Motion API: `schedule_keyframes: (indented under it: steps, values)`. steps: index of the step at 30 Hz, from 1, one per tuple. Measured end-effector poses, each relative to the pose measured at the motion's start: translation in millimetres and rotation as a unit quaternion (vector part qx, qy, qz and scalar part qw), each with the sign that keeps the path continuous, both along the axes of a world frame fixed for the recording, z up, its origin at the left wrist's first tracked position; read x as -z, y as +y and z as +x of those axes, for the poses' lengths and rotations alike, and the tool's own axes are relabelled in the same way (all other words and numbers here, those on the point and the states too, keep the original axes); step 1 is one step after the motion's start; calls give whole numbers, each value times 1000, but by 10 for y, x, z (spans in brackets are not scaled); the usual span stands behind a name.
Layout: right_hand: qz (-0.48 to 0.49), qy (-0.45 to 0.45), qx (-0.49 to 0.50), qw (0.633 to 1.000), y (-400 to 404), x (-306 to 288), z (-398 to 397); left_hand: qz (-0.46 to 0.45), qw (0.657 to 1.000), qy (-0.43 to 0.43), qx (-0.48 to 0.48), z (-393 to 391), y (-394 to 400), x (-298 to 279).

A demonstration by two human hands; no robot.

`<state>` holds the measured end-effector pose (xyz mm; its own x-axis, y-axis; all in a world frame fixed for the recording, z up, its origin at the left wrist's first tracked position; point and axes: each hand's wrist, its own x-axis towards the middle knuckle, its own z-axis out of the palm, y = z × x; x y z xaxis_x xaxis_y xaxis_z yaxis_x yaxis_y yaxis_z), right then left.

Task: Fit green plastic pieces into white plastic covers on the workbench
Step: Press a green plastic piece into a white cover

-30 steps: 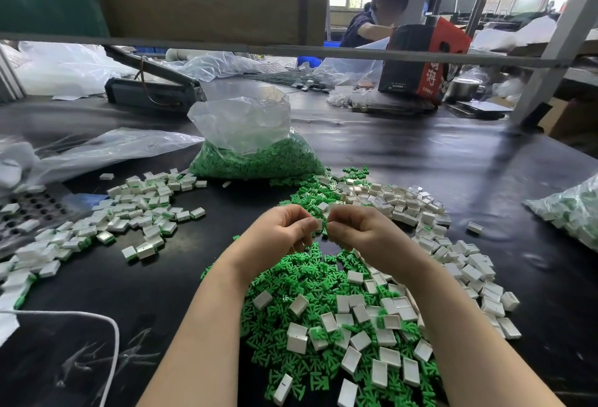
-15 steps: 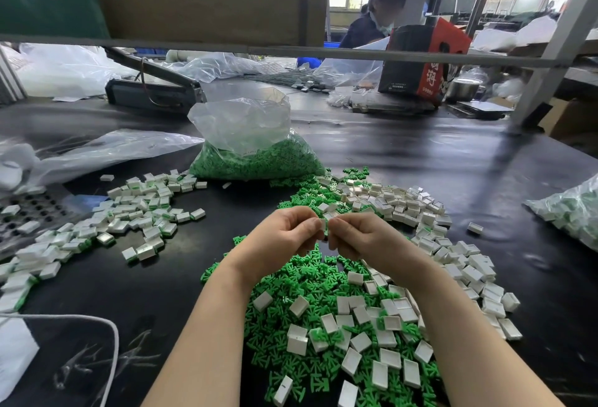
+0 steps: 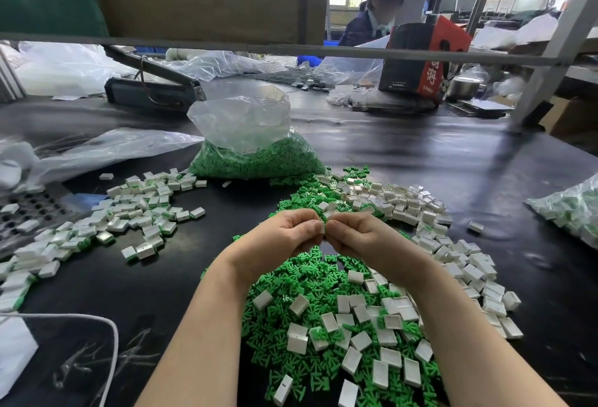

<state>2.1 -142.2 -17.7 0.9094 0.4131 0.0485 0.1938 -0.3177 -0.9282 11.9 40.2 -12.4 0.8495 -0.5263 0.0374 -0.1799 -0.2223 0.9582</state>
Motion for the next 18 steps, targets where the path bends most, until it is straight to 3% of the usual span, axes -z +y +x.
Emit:
schedule_keyframes:
  steps: [18]
  values:
    - [-80,-45,-23,996,-2,-47,-29,70,997,-20,2,33,42,5]
